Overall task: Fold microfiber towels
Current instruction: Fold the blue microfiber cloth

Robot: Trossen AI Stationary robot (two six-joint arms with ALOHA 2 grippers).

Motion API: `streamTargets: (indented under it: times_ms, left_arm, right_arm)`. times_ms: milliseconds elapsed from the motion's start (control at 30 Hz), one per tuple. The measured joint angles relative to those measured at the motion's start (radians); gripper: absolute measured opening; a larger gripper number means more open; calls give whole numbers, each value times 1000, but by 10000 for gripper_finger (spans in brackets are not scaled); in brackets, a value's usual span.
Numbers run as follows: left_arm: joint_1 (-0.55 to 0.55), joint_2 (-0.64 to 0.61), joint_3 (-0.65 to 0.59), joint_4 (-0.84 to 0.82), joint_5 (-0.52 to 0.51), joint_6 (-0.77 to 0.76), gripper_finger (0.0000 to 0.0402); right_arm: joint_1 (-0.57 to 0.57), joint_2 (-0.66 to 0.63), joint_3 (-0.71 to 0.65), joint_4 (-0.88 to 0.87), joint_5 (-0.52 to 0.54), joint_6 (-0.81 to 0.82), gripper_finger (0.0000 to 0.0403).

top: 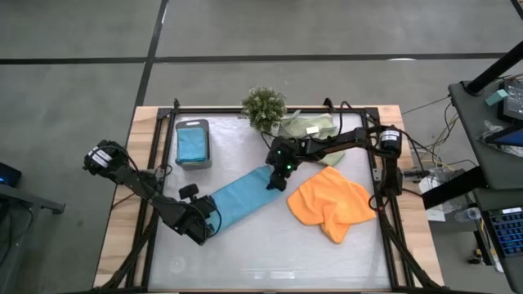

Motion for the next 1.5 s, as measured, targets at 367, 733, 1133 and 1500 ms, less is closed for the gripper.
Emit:
streamTargets:
  times_ms: [367, 733, 1133, 1500]
  left_arm:
    - [0, 0, 0, 8, 0, 0, 19]
    - [0, -40, 66, -1, 22, 76, 19]
    - [-81, -86, 83, -2, 276, 3, 19]
    - [-125, -3, 71, 56, 61, 2, 19]
  right_arm:
    - [0, 1, 0, 44, 10, 21, 132]
    - [5, -7, 0, 64, 37, 7, 13]
    - [5, -206, 70, -281, 314, -89, 11]
    - [60, -210, 196, -481, 473, -72, 11]
